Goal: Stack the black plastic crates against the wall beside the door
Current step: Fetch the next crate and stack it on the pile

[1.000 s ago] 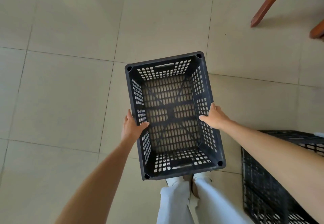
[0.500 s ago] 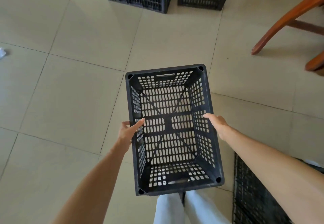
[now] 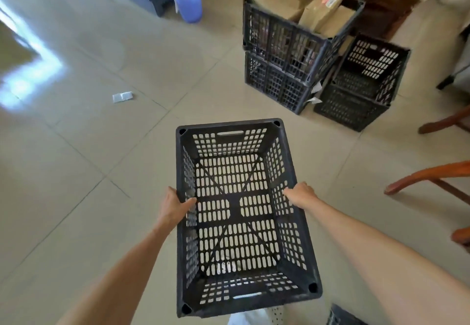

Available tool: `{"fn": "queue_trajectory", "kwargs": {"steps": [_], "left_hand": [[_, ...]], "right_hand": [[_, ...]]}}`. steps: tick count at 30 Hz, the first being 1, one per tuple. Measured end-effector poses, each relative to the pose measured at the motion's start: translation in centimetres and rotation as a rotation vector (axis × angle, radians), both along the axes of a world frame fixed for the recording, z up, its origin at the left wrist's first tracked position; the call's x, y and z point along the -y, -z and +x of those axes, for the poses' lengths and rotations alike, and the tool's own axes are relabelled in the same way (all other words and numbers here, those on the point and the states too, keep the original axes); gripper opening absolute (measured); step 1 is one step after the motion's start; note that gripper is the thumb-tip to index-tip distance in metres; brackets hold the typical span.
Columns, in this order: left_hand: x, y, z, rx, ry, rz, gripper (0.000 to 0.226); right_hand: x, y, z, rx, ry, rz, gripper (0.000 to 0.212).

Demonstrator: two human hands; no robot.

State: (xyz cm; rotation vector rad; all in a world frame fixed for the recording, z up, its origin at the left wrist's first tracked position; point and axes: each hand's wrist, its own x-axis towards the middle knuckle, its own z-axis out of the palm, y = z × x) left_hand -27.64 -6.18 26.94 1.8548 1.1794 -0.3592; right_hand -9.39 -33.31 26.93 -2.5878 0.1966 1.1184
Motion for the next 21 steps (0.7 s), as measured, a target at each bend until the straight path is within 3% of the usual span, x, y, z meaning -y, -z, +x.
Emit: {"fn": "queue_trajectory", "kwargs": {"steps": [6, 11, 21], "left_hand": [[-6.8, -9.1, -4.4, 0.056, -0.238, -0.018, 0.056], [-9.5, -13.5, -9.8, 0.065, -0.471, 0.069, 0.048], [-5.7, -18.0, -21.6, -0.089, -0.973, 0.261, 0.071]], "right_hand": [[-12.1, -7.7, 1.8, 0.068, -0.341, 0.029, 0.053], [-21.5, -11.0, 1.2, 0.117, -0.571, 0.086, 0.050], [-36.2, -15.3, -7.1, 0.069, -1.176, 0.222, 0.045]]}}
